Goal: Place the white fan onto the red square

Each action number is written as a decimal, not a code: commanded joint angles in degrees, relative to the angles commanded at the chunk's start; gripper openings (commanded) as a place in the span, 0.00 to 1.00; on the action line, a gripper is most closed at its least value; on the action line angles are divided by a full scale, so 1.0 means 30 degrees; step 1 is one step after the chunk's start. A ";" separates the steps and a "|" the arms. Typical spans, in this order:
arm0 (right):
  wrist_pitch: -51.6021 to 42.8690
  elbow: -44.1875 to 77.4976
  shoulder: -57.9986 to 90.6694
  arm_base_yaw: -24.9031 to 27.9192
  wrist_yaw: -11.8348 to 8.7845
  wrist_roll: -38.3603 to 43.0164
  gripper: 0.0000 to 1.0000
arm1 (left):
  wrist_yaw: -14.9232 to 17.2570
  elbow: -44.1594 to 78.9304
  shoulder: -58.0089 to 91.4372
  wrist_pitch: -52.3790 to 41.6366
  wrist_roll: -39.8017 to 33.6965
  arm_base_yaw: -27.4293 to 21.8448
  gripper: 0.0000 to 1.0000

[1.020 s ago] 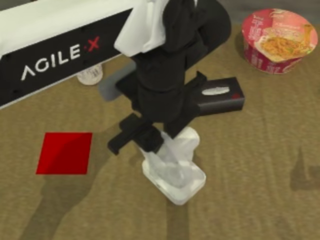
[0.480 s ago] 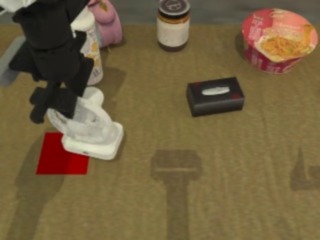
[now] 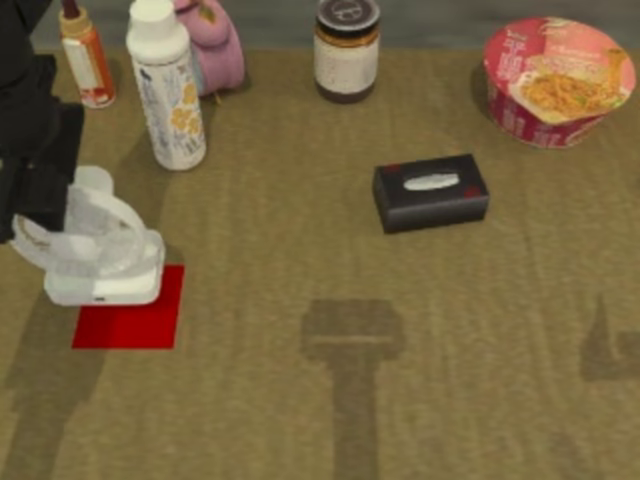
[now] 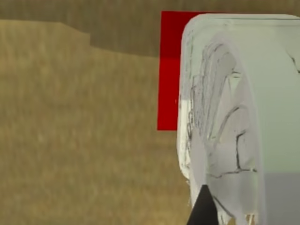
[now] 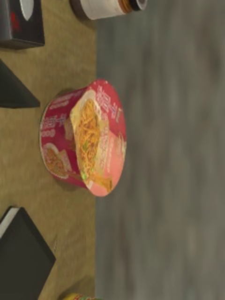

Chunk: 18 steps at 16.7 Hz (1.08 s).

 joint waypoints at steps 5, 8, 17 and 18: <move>0.0000 0.0000 0.0000 0.0000 0.0000 0.0000 1.00 | 0.0014 -0.1092 0.0144 0.1320 0.0007 0.0015 0.00; 0.0000 0.0000 0.0000 0.0000 0.0000 0.0000 1.00 | 0.0001 -0.2233 0.0280 0.2521 0.0016 0.0006 0.00; 0.0000 0.0000 0.0000 0.0000 0.0000 0.0000 1.00 | 0.0001 -0.2276 0.0289 0.2565 0.0012 0.0008 0.38; 0.0000 0.0000 0.0000 0.0000 0.0000 0.0000 1.00 | 0.0001 -0.2276 0.0289 0.2565 0.0012 0.0008 0.45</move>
